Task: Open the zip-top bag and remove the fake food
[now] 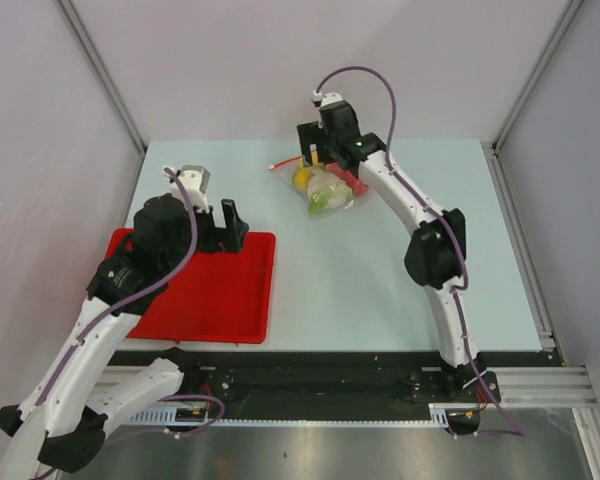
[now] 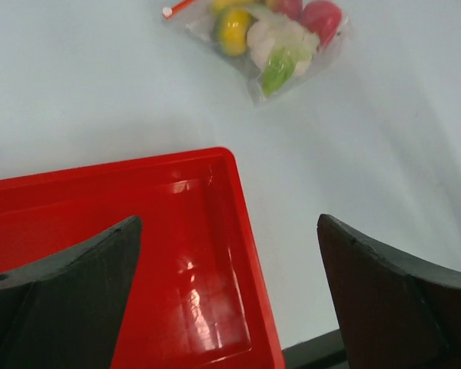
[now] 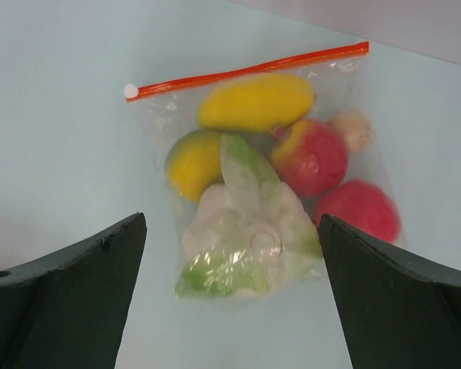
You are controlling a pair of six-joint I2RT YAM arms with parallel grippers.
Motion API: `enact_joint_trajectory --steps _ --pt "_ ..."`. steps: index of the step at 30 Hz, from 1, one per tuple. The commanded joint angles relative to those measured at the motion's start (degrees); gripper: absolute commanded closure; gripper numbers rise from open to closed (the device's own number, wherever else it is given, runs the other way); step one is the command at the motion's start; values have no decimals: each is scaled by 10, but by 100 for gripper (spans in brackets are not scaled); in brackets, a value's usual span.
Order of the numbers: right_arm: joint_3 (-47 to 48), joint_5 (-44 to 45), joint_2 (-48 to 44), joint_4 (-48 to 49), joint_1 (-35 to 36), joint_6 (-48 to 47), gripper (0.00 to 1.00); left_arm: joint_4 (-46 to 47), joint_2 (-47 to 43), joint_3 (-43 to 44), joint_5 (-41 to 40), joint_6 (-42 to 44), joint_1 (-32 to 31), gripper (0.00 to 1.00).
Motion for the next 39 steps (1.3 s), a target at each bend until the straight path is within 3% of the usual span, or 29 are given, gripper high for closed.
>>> enact_joint_trajectory --steps 1,5,16,24,27,28,29,31,34,36,39 --pt "70 18 77 78 9 -105 0 -36 26 27 60 55 14 0" --pt "110 24 142 106 21 -88 0 -36 12 11 82 53 15 0" --pt "20 82 164 87 46 -96 0 -29 17 0 78 57 30 0" --pt "-103 249 118 22 44 -97 0 -20 50 14 87 15 30 0" --pt "-211 299 57 19 44 -88 0 -12 70 24 89 -13 33 1" --pt "-254 304 5 59 44 -91 0 -6 77 27 90 -20 35 0" --pt "-359 300 -32 84 44 -95 0 -3 84 29 90 -39 38 1" --pt "-446 296 -122 116 45 -84 0 17 102 26 121 -70 44 0" --pt "-509 270 -193 48 47 -21 0 77 129 14 171 -101 51 1" --pt "-525 207 -265 16 62 -3 0 115 149 11 194 -122 54 1" --pt "-533 108 -358 -23 71 33 0 256 211 12 282 -154 54 1"
